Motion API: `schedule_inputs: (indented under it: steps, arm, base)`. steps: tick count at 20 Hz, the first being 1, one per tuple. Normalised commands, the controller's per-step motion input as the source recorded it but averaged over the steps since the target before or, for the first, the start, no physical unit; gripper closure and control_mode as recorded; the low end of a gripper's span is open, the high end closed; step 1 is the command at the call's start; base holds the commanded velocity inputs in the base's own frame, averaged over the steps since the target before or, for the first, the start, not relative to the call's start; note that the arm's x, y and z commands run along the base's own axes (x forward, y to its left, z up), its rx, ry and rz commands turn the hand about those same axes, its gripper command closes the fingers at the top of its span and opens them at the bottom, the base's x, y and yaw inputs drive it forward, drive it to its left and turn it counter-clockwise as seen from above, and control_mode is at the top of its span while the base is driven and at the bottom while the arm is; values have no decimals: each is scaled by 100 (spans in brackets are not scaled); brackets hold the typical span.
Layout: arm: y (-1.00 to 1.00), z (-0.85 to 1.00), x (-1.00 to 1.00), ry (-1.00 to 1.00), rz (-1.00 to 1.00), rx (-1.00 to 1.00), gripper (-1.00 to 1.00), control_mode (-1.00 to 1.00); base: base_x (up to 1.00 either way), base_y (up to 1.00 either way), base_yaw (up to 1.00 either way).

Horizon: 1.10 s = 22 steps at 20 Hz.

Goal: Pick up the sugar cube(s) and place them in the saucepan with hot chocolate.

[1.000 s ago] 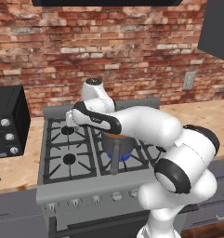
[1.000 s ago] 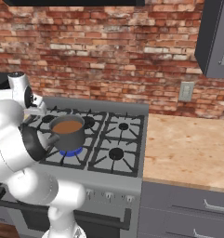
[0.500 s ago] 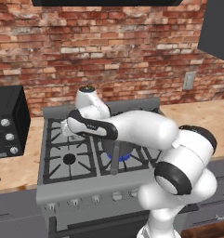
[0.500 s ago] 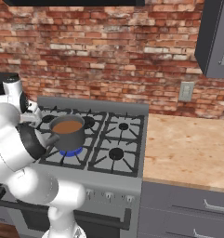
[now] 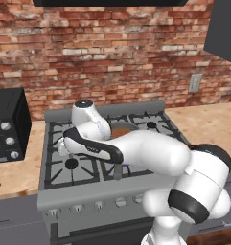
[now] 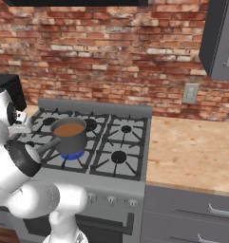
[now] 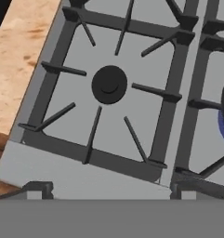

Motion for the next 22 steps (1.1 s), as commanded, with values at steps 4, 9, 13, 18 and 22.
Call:
schedule_inputs:
  steps: [4,9,13,18,22]
  arm:
    - [33,0,-71,0,18,-5,-100,-100]
    - [31,0,-72,-1,19,-1,-100,-100]
    - [36,0,-45,-1,18,0,-100,-100]
    - [57,0,-4,6,6,0,-100,-100]
    - [71,-7,49,4,0,0,-100,-100]
  base:
    - [0,0,0]
    - [0,0,0]
    - [0,0,0]
    - [0,0,0]
    - [0,0,0]
